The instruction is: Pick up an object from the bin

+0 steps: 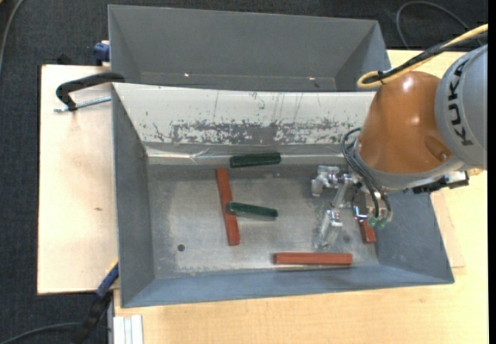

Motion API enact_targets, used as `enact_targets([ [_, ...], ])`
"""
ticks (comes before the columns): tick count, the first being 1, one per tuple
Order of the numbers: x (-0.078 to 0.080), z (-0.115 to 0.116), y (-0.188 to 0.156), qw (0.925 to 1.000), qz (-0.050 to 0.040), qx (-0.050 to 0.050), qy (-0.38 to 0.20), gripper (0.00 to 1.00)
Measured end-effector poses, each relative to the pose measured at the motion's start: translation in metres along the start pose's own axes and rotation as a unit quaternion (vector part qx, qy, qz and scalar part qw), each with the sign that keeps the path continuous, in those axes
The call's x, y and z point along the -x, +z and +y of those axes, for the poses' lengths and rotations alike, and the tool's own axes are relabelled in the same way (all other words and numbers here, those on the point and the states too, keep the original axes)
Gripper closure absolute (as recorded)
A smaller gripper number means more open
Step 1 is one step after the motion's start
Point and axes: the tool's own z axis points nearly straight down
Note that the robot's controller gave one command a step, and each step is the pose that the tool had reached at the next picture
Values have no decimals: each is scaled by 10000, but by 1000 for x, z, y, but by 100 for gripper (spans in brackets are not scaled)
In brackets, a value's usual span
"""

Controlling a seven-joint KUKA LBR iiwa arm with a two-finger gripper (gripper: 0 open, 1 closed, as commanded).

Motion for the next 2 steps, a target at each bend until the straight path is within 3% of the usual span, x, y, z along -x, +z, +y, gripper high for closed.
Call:
enact_targets([
  [1, 29, 51, 74, 9982, 10, 6, -602, 0],
  [2, 30, 49, 71, 9983, -10, -2, -586, 100],
])
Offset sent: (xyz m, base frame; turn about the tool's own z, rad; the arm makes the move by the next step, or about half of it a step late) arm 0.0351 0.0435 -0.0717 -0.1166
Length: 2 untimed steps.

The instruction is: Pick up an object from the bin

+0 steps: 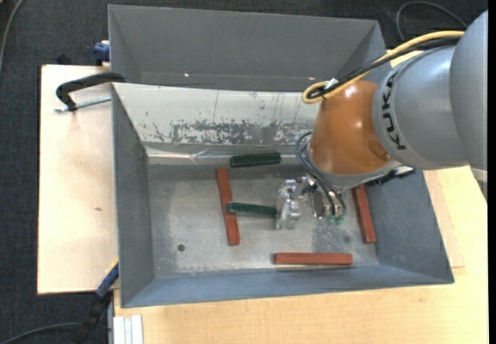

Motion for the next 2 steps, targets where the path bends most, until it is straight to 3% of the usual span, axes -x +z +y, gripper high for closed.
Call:
enact_targets([
  [1, -16, 13, -142, 9975, -59, -1, -706, 100],
  [2, -17, 13, -137, 9975, -15, -1, -704, 0],
])
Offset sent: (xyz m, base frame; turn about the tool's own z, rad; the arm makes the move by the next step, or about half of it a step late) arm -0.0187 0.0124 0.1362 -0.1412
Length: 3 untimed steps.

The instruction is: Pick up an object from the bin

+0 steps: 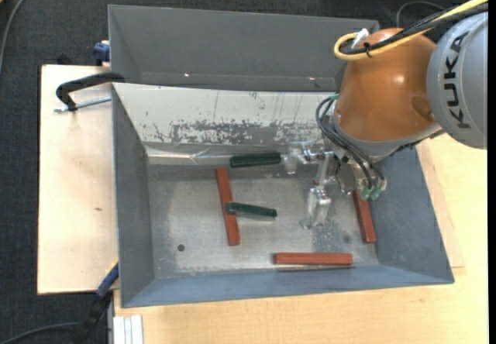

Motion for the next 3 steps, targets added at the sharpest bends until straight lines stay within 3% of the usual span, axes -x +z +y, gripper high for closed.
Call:
enact_targets([
  [1, 3, 7, 137, 9991, 22, 3, -422, 0],
  [2, 4, 7, 137, 9991, 22, 2, -425, 100],
  [3, 9, 11, -56, 9985, -51, -5, -538, 100],
])
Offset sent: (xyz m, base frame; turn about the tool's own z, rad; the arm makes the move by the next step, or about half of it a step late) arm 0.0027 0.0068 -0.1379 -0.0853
